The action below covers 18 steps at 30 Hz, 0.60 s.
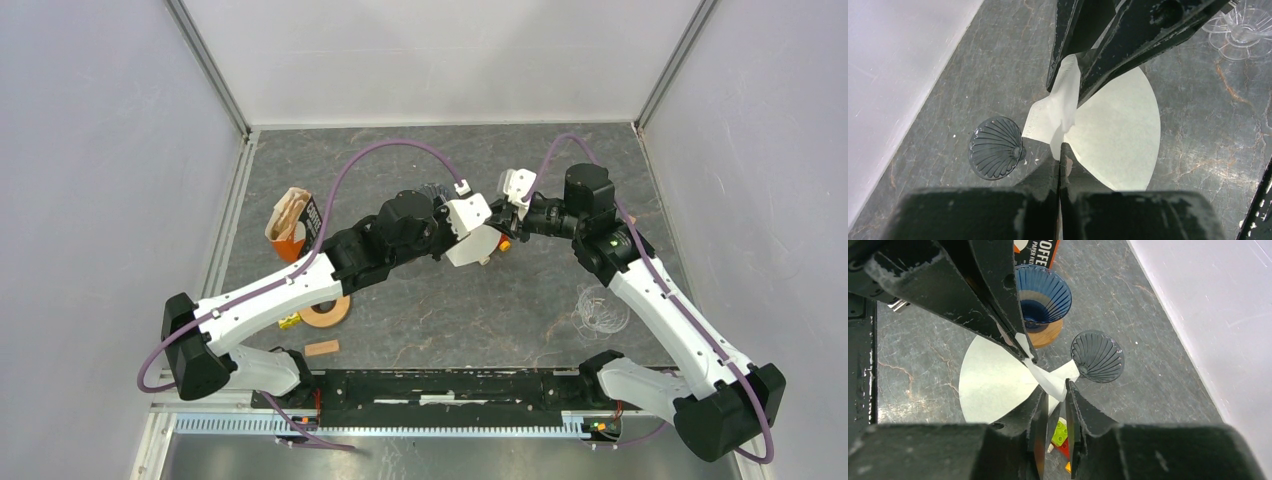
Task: Place the coffee filter in the dripper
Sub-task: Place the coffee filter in the coffee dripper.
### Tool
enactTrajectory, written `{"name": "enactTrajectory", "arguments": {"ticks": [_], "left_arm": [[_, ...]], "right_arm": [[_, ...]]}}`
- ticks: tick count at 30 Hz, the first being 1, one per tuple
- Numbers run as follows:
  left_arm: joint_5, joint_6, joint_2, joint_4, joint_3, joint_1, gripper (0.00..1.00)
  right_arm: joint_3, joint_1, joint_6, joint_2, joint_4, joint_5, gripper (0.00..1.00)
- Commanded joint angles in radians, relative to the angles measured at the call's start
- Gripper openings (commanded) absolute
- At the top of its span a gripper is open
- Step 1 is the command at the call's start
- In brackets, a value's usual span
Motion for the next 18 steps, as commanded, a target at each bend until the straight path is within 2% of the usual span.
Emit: {"name": "enactTrajectory", "arguments": {"ticks": [1, 9, 13, 18], "left_arm": [[0.007, 0.032, -0.021, 0.013, 0.005, 0.004, 0.02], [-0.052, 0.017, -0.008, 0.057, 0.009, 0.005, 0.02], [-0.087, 0.001, 0.004, 0.088, 0.011, 0.004, 0.07], [-0.100, 0.005, 0.011, 0.104, 0.013, 0.004, 0.20]], "right_arm": [[-0.008, -0.002, 0.038, -0.014, 0.050, -0.008, 0.21], [-0.039, -0.003, 0.102, -0.015, 0.103, 0.046, 0.00], [-0.050, -0.002, 0.186, -0.006, 0.147, 0.078, 0.00], [-0.041, -0.002, 0.255, 0.002, 0.169, 0.094, 0.00]]}}
